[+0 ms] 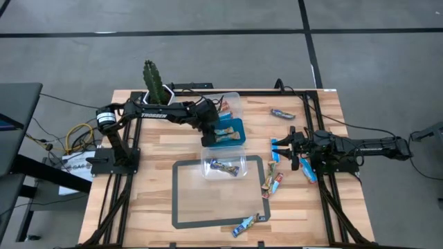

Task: Pick and place Granola Bars by type
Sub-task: Put the blue granola bar into the bottom transparent bin

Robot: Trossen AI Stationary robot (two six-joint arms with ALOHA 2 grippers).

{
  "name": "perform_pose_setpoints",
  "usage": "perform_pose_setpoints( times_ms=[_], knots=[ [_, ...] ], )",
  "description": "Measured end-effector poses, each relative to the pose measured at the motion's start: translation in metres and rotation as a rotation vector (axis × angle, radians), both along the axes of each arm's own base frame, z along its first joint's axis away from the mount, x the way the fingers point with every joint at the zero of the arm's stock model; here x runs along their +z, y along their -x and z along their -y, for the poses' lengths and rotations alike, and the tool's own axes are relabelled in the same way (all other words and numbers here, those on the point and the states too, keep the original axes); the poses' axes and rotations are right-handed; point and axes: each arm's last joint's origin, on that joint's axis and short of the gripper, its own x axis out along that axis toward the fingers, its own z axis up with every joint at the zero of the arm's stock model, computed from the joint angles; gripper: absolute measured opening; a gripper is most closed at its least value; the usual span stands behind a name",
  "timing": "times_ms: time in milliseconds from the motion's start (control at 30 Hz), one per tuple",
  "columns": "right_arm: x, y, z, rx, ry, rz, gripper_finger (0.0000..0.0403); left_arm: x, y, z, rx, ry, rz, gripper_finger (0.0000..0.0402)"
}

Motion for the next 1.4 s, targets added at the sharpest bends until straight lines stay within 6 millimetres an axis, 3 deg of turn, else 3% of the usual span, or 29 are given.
perform_pose_setpoints(
  times_ms=[233, 533, 700, 933, 1400],
  knots=[
    [0.000, 0.000, 0.000, 0.000, 0.000, 0.000, 0.0133, 0.004, -0.001, 0.007, -0.021, 0.017, 0.017, 0.0168],
    [0.000, 0.000, 0.000, 0.000, 0.000, 0.000, 0.0133, 0.046, 0.004, 0.044, -0.114, 0.005, 0.132, 0.0168],
    [0.000, 0.000, 0.000, 0.000, 0.000, -0.001, 0.0134, 0.071, 0.012, 0.083, -0.217, 0.004, 0.185, 0.0168],
    [0.000, 0.000, 0.000, 0.000, 0.000, 0.000, 0.0133, 0.093, 0.022, 0.151, -0.422, 0.043, 0.262, 0.0168],
    [0.000, 0.000, 0.000, 0.000, 0.000, 0.000, 0.0134, 0.097, 0.062, 0.274, -0.691, 0.216, 0.228, 0.0168]
  ],
)
